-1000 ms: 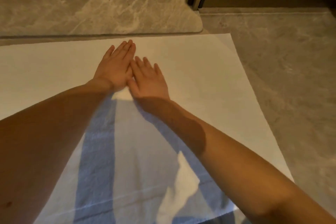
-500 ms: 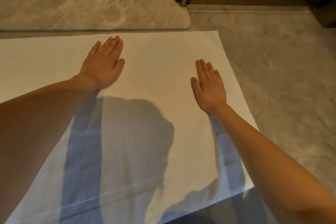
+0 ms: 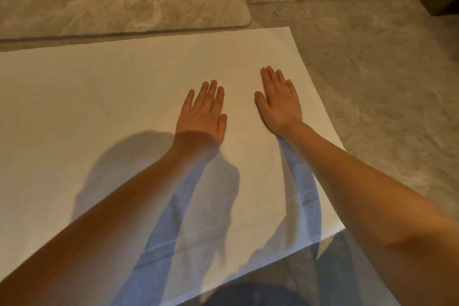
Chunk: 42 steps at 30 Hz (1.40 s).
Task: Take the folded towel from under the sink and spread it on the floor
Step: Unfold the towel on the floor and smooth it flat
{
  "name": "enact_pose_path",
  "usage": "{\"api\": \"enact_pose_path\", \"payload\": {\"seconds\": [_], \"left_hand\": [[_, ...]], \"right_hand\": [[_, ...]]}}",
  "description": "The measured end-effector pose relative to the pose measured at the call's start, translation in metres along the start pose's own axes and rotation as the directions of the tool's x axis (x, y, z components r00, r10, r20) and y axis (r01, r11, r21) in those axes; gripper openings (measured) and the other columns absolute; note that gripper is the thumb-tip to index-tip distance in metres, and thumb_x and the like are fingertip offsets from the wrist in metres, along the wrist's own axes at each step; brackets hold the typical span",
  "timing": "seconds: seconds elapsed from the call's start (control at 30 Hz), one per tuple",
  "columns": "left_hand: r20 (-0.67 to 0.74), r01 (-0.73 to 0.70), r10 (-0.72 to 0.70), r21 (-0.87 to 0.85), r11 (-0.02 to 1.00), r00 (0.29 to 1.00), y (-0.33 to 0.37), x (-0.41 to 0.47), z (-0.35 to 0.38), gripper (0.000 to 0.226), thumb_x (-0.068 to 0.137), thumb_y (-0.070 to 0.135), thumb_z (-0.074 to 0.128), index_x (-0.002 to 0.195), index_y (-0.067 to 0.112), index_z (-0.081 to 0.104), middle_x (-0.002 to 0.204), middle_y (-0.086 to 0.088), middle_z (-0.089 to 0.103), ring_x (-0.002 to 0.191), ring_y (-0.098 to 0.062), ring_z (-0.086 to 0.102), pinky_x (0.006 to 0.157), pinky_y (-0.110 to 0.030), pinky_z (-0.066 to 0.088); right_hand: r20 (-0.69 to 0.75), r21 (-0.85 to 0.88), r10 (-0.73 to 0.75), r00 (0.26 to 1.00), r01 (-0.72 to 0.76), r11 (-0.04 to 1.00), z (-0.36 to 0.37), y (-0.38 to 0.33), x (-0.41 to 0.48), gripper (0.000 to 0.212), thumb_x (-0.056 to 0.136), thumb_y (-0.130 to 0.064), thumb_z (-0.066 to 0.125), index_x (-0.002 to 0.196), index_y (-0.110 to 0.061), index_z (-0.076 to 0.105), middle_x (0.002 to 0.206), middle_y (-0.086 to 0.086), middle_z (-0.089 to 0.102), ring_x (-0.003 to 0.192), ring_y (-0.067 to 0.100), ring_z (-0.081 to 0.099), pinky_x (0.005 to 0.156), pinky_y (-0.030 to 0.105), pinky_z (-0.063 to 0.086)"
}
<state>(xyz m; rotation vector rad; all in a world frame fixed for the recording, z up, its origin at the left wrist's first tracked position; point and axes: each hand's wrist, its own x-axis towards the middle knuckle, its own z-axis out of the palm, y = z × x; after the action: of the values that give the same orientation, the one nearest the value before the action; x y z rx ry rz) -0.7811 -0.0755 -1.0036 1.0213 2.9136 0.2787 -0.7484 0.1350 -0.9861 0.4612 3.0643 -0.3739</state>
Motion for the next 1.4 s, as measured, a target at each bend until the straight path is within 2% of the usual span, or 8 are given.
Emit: {"api": "enact_pose_path", "payload": {"seconds": [0.17, 0.33, 0.67, 0.9, 1.03, 1.2, 1.3, 1.4], "left_hand": [[0.023, 0.006, -0.009, 0.133, 0.991, 1.000, 0.002, -0.001, 0.004, 0.064, 0.098, 0.033, 0.019, 0.155, 0.006, 0.007, 0.163, -0.014, 0.012, 0.150, -0.025, 0.010, 0.123, -0.043, 0.001], [-0.058, -0.035, 0.037, 0.048, 0.998, 0.998, 0.001, -0.003, 0.003, 0.064, 0.095, 0.028, 0.019, 0.154, 0.006, 0.017, 0.162, -0.016, 0.017, 0.150, -0.027, 0.014, 0.122, -0.044, 0.004], [-0.110, -0.064, 0.062, -0.018, 0.998, 0.992, 0.001, -0.004, -0.001, 0.059, 0.101, 0.029, 0.022, 0.151, -0.002, 0.026, 0.159, -0.018, 0.024, 0.149, -0.029, 0.021, 0.121, -0.046, 0.011], [0.056, -0.032, 0.035, -0.047, 0.998, 0.998, 0.004, -0.003, -0.012, 0.063, 0.101, 0.033, 0.024, 0.155, 0.003, 0.011, 0.164, -0.014, 0.008, 0.151, -0.025, 0.005, 0.122, -0.043, -0.002], [-0.115, -0.263, 0.246, -0.169, 0.950, 0.962, 0.046, -0.074, -0.014, 0.061, 0.100, 0.033, 0.030, 0.149, -0.003, 0.032, 0.158, -0.020, 0.027, 0.147, -0.033, 0.024, 0.120, -0.050, 0.014], [0.001, -0.276, 0.278, -0.124, 0.953, 0.960, 0.062, -0.117, 0.001, 0.063, 0.102, 0.037, 0.028, 0.151, -0.001, 0.027, 0.160, -0.019, 0.021, 0.149, -0.030, 0.019, 0.120, -0.048, 0.015], [-0.008, -0.277, 0.278, -0.110, 0.955, 0.961, 0.062, -0.117, 0.001, 0.061, 0.102, 0.035, 0.030, 0.150, -0.003, 0.028, 0.159, -0.021, 0.022, 0.149, -0.032, 0.020, 0.119, -0.049, 0.018], [0.013, -0.287, 0.291, -0.116, 0.951, 0.957, 0.063, -0.118, 0.002, 0.058, 0.100, 0.030, 0.030, 0.148, -0.002, 0.033, 0.155, -0.022, 0.032, 0.147, -0.033, 0.023, 0.120, -0.049, 0.018]], "right_hand": [[-0.014, 0.343, -0.188, 0.982, 0.182, 0.922, 0.014, -0.103, -0.030, 0.051, 0.100, -0.024, 0.035, 0.150, -0.011, 0.035, 0.158, 0.009, 0.030, 0.148, 0.021, 0.019, 0.119, 0.034, 0.009], [0.054, 0.164, -0.337, 0.940, 0.324, 0.932, 0.016, -0.063, -0.045, 0.054, 0.105, -0.036, 0.027, 0.156, -0.022, 0.015, 0.163, -0.005, 0.013, 0.150, 0.011, 0.007, 0.121, 0.030, 0.003], [0.019, -0.032, 0.019, 1.000, -0.019, 0.999, -0.008, 0.073, -0.080, 0.059, 0.102, -0.044, 0.015, 0.157, -0.023, 0.008, 0.164, -0.005, 0.008, 0.150, 0.009, 0.000, 0.122, 0.034, 0.004], [0.025, -0.058, 0.038, 0.999, -0.036, 0.998, -0.014, 0.066, -0.081, 0.058, 0.102, -0.039, 0.019, 0.157, -0.021, 0.008, 0.164, -0.003, 0.009, 0.151, 0.013, 0.003, 0.123, 0.035, 0.004], [0.016, -0.054, 0.045, 0.999, -0.044, 0.998, -0.012, 0.069, -0.079, 0.058, 0.103, -0.039, 0.021, 0.157, -0.020, 0.010, 0.164, -0.001, 0.011, 0.151, 0.015, 0.005, 0.122, 0.034, 0.003], [0.027, -0.070, 0.055, 0.998, -0.053, 0.996, -0.015, 0.065, -0.080, 0.056, 0.105, -0.034, 0.023, 0.157, -0.017, 0.010, 0.164, 0.002, 0.009, 0.151, 0.018, 0.004, 0.122, 0.035, 0.003], [0.010, -0.062, 0.100, 0.995, -0.099, 0.993, -0.019, 0.030, -0.089, 0.054, 0.106, -0.031, 0.023, 0.156, -0.015, 0.015, 0.164, 0.005, 0.011, 0.151, 0.022, 0.006, 0.122, 0.037, 0.003], [-0.003, 0.113, -0.030, 1.000, 0.030, 0.993, 0.003, -0.050, -0.134, 0.054, 0.104, -0.035, 0.024, 0.155, -0.016, 0.022, 0.162, 0.004, 0.019, 0.150, 0.021, 0.010, 0.119, 0.032, 0.001]]}}
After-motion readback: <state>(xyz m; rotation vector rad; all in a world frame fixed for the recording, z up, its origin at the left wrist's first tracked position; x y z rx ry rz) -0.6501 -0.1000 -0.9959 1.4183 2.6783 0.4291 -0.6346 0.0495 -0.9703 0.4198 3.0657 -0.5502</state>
